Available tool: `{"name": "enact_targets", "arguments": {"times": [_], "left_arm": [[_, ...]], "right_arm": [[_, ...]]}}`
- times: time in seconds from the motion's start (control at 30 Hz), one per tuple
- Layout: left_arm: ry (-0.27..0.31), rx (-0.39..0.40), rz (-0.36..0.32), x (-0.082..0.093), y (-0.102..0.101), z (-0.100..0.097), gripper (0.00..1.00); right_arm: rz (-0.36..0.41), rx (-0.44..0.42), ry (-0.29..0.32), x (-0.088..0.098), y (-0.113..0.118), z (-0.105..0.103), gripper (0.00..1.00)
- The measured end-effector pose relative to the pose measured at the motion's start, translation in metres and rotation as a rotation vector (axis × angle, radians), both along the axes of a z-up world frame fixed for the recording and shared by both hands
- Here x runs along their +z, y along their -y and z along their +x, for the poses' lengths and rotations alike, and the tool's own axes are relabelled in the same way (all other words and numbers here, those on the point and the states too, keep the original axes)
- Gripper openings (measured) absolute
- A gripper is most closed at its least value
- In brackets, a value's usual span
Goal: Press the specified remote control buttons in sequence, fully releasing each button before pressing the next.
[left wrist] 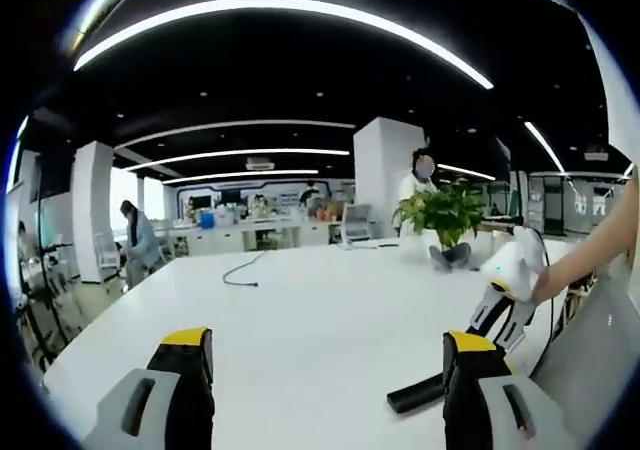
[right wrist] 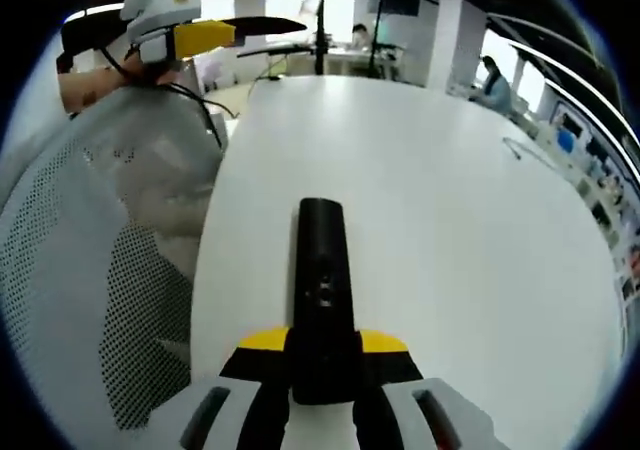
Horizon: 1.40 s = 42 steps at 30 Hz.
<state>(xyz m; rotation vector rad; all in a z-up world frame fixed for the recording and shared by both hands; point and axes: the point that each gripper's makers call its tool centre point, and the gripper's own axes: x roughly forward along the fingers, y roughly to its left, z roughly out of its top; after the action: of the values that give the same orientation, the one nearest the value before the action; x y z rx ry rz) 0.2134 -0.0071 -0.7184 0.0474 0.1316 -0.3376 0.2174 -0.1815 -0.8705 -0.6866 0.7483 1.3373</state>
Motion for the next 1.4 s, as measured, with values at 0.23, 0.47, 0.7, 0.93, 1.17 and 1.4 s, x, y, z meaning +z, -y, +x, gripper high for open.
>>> {"name": "enact_targets", "arguments": {"times": [0.23, 0.47, 0.7, 0.93, 1.17, 1.4], "left_arm": [[-0.011, -0.008, 0.019, -0.003, 0.002, -0.001, 0.99], [-0.022, -0.007, 0.024, -0.005, 0.001, -0.001, 0.98], [-0.023, -0.002, 0.019, -0.005, 0.0, -0.002, 0.96], [-0.033, -0.007, 0.03, -0.007, 0.002, -0.002, 0.94], [-0.034, -0.011, 0.037, -0.006, 0.003, -0.001, 0.93], [-0.042, -0.016, 0.048, -0.008, 0.004, -0.001, 0.91]], "right_arm": [[0.009, -0.028, -0.025, 0.0, 0.003, 0.018, 0.2], [-0.002, -0.02, -0.019, 0.001, 0.004, 0.03, 0.2], [-0.037, 0.026, -0.003, 0.0, 0.007, 0.044, 0.2], [-0.059, 0.037, -0.005, 0.001, 0.007, 0.062, 0.2], [-0.087, 0.07, -0.008, 0.0, 0.007, 0.074, 0.2], [-0.088, 0.084, -0.013, 0.0, 0.008, 0.09, 0.2]]}}
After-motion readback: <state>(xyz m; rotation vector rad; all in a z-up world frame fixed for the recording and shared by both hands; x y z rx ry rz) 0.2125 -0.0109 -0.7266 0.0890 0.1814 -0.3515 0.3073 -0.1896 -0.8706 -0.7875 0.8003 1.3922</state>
